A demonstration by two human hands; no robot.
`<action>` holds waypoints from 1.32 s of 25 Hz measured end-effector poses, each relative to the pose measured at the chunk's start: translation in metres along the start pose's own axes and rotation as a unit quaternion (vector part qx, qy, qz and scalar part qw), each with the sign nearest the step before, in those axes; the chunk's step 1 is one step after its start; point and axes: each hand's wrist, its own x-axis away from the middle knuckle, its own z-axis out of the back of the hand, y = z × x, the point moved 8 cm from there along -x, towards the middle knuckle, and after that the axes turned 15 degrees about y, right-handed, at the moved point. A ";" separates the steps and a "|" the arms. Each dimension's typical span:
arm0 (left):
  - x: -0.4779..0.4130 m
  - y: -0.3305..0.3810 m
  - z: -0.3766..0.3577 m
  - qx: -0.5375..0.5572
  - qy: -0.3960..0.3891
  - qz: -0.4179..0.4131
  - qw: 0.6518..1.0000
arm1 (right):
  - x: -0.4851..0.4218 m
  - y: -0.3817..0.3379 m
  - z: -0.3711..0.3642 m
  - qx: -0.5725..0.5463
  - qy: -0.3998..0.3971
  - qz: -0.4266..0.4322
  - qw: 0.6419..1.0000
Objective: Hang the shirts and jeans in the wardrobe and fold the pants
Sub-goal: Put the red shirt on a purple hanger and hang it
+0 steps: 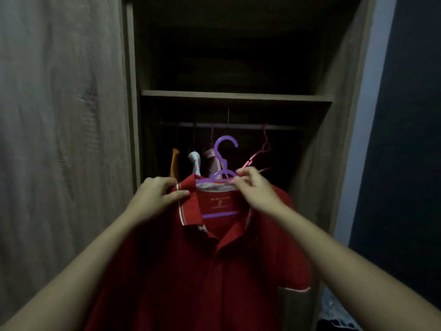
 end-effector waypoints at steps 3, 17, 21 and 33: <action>0.017 0.019 -0.007 -0.062 0.026 0.014 0.998 | 0.011 0.011 -0.035 -0.184 -0.050 -0.209 0.959; 0.017 0.073 -0.061 -0.010 -0.041 0.093 0.995 | -0.007 0.046 -0.039 -0.143 -0.026 -0.166 0.975; 0.007 0.075 -0.087 0.003 0.026 0.117 0.993 | -0.052 0.064 -0.029 -0.042 -0.004 -0.103 0.994; -0.015 0.034 -0.135 0.004 0.067 0.163 0.984 | -0.215 0.151 -0.057 0.022 0.115 -0.221 0.968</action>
